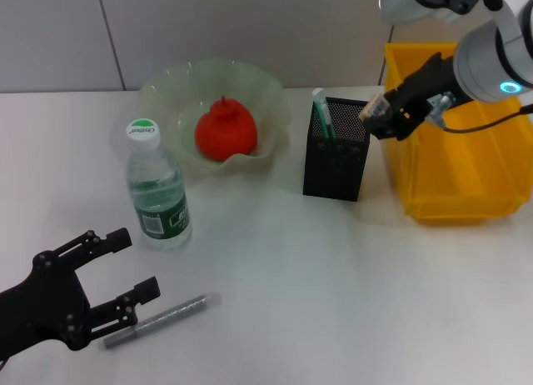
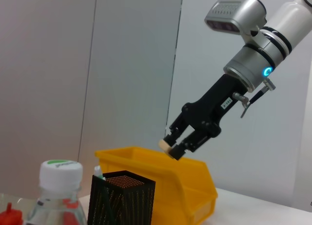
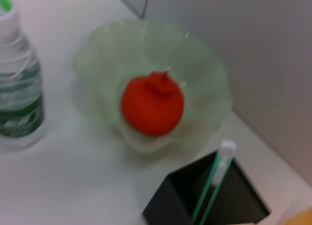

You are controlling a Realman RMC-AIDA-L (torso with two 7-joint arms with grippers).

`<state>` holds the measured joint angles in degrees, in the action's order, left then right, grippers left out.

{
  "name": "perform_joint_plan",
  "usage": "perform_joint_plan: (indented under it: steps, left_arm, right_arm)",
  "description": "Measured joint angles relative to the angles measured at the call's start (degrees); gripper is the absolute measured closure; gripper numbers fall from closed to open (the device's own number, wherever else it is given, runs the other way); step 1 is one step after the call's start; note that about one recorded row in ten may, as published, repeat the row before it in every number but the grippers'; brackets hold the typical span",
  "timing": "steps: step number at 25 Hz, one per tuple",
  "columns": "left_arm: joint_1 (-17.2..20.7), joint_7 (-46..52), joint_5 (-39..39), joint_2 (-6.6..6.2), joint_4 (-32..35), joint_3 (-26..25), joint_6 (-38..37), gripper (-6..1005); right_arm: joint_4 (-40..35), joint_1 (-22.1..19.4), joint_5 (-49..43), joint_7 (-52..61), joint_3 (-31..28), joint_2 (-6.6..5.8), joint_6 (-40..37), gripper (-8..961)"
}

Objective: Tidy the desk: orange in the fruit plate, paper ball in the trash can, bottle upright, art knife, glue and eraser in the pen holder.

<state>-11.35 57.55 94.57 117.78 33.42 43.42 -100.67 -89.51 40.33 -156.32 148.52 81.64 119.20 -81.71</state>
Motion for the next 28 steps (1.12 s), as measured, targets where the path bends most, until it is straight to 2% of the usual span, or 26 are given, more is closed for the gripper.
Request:
perform_joint_plan:
  steps: [9,16,18,24,28]
  left_arm:
    - [-0.01,0.4,0.0,0.15,-0.03,0.0,0.7,199]
    - [-0.16,0.39,-0.08,0.1,0.05,0.0,0.7,199]
    - [-0.34,0.38,-0.25,0.02,0.07,0.0,0.92,199]
    - [-0.82,0.72,0.05,-0.38,0.99,0.04,1.85,198]
    - [-0.89,4.86,2.69,-0.88,6.77,0.29,2.48,198]
  right_arm:
    - [10.61,0.87,0.19,-3.43,0.27,-0.02,13.22,502]
    - [15.23,1.7,0.39,-5.32,0.24,0.01,17.12,490]
    - [15.57,1.79,0.46,-5.36,0.22,0.02,17.6,487]
    - [14.18,1.51,1.09,-5.42,-0.25,0.06,17.11,354]
    - [8.77,-0.25,3.07,-5.55,-2.5,0.01,12.17,354]
